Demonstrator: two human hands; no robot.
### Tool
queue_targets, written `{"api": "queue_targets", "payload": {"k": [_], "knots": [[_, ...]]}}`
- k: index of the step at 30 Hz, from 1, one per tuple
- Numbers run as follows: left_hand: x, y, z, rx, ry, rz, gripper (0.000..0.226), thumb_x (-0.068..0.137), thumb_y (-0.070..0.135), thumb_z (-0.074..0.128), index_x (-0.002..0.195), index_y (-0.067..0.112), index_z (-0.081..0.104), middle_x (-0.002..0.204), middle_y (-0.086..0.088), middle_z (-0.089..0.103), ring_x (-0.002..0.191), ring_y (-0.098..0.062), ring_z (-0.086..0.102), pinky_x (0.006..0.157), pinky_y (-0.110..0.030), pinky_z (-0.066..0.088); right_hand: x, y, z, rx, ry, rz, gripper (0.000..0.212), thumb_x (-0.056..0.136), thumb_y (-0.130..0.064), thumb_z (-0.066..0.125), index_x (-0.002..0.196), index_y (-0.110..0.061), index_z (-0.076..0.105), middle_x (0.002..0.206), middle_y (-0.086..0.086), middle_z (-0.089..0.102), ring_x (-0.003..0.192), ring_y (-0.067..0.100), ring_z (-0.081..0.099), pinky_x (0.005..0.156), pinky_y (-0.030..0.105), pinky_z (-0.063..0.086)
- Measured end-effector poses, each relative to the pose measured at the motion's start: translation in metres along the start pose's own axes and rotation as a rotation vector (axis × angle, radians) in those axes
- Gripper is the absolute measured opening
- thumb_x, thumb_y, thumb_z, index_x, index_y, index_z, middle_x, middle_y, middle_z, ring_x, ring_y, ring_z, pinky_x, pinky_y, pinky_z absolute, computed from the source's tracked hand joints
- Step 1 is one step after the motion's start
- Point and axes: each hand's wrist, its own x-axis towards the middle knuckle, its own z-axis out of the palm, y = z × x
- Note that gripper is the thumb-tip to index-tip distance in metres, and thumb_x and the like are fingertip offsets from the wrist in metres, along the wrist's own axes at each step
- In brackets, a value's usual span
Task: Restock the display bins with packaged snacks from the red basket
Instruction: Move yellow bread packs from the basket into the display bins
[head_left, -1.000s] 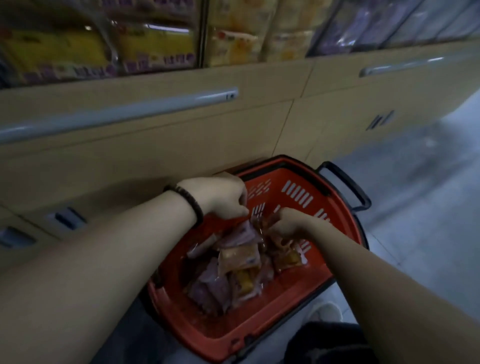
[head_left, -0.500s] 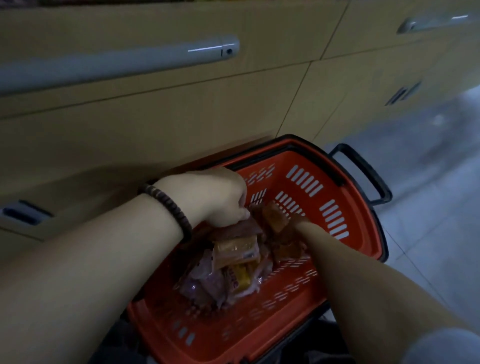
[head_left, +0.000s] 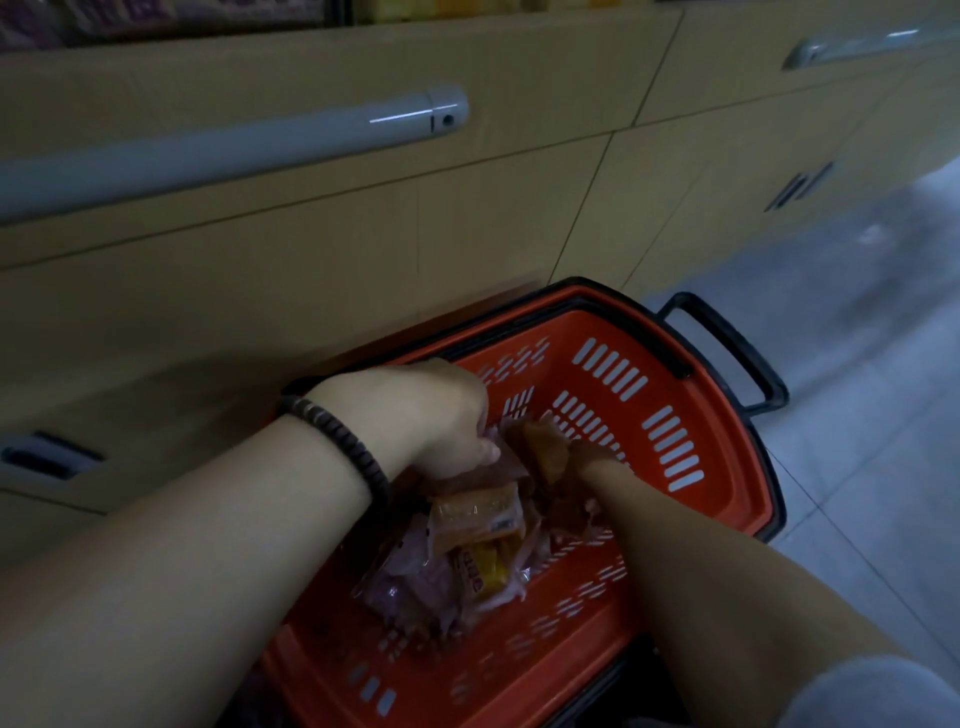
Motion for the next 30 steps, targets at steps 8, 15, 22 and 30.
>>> {"api": "queue_targets", "payload": {"k": [8,15,22,30], "knots": [[0.000,-0.007,-0.007,0.023,0.022,0.019,0.045,0.102,0.054,0.058,0.132,0.022,0.068,0.132,-0.003,0.068,0.120,-0.025,0.062,0.098,-0.033,0.052,-0.041,-0.005,-0.093,0.044,-0.298,0.067,0.047,0.093,-0.011,0.075,0.137,-0.009,0.058,0.132,0.024,0.059,0.096,0.037,0.070,0.062,0.038,0.063],[0.002,-0.014,0.000,-0.260,0.287,0.153,0.113,0.074,0.047,0.090,0.159,0.051,0.015,0.158,-0.010,0.033,0.142,-0.031,0.043,0.116,-0.045,0.043,-0.158,-0.005,-0.168,0.118,-0.265,-0.232,0.057,0.085,-0.030,0.085,0.136,-0.024,0.061,0.136,0.003,0.062,0.116,0.036,0.062,0.072,0.049,0.064],[-0.017,0.006,-0.003,-0.294,0.502,0.373,0.047,0.080,0.036,0.089,0.115,0.047,0.060,0.114,0.017,0.060,0.102,-0.005,0.060,0.091,-0.037,0.055,-0.217,0.022,-0.150,0.231,-0.288,-0.457,0.039,0.089,-0.028,0.081,0.126,-0.023,0.067,0.117,0.006,0.076,0.103,0.030,0.075,0.086,0.061,0.061],[-0.026,-0.012,-0.009,-0.511,0.553,0.091,0.034,0.081,0.043,0.088,0.093,0.024,0.064,0.084,0.005,0.065,0.069,-0.005,0.055,0.051,-0.015,0.038,-0.213,0.048,-0.143,0.501,0.038,-0.499,0.038,0.089,-0.035,0.080,0.122,-0.018,0.071,0.115,0.006,0.072,0.096,0.034,0.075,0.077,0.059,0.061]]}}
